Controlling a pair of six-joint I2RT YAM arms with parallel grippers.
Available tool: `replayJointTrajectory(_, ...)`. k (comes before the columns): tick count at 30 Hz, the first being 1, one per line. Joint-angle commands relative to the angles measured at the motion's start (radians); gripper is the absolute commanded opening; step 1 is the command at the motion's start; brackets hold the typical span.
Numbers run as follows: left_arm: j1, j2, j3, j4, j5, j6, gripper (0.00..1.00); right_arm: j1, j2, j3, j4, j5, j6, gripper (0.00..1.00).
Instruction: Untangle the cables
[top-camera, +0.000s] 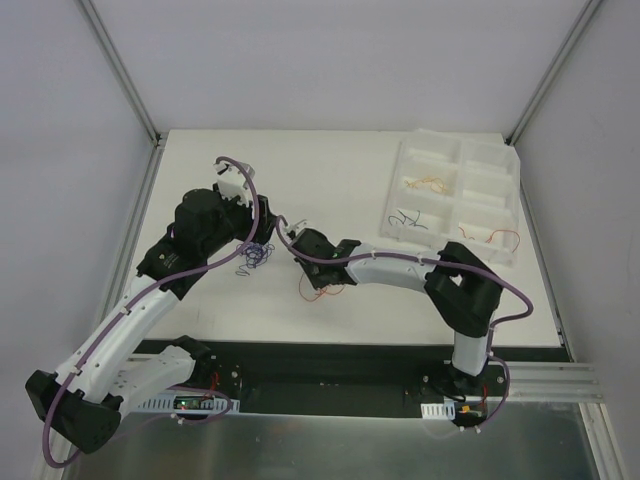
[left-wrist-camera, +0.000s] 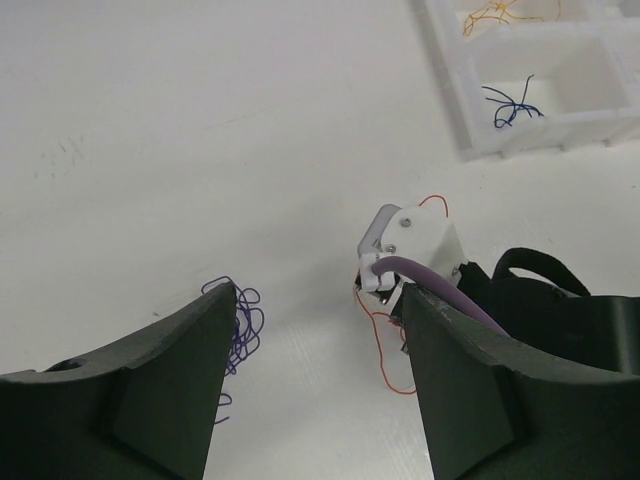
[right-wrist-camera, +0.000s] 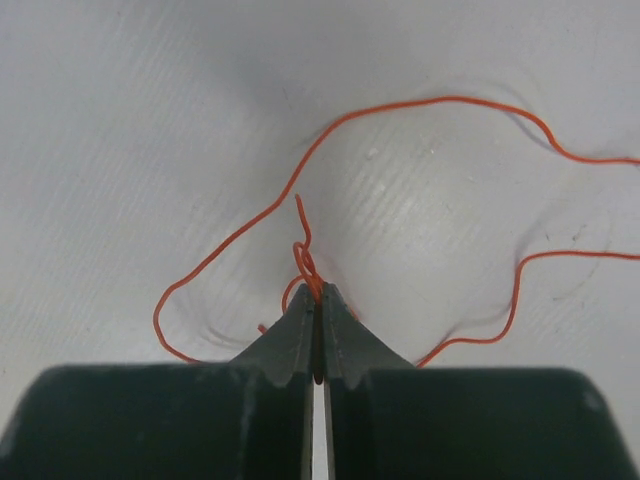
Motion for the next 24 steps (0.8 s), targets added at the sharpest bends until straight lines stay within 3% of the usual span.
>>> replayJointTrajectory(1,-0.010,-0.024,0.017,0.036,-0.007,0.008,0.66,-0.027,-0.161,-0.065,0.017,0.019,-0.019,0.01)
replayJointTrajectory(7,-0.015,-0.018,0.014,0.036,-0.001,0.010,0.66,-0.188,-0.462,-0.155,0.031,-0.074,-0.014,0.00)
replayJointTrajectory(13,-0.018,-0.012,0.012,0.036,-0.004,0.011,0.66,-0.539,-0.699,-0.154,-0.003,-0.257,0.012,0.01)
replayJointTrajectory(18,-0.023,-0.013,0.009,0.042,0.015,0.008,0.66,-0.875,-0.709,-0.067,-0.041,-0.481,0.066,0.00)
replayJointTrajectory(24,-0.044,-0.015,0.008,0.042,0.008,0.013,0.67,-1.097,-0.630,0.070,-0.064,-0.507,0.063,0.00)
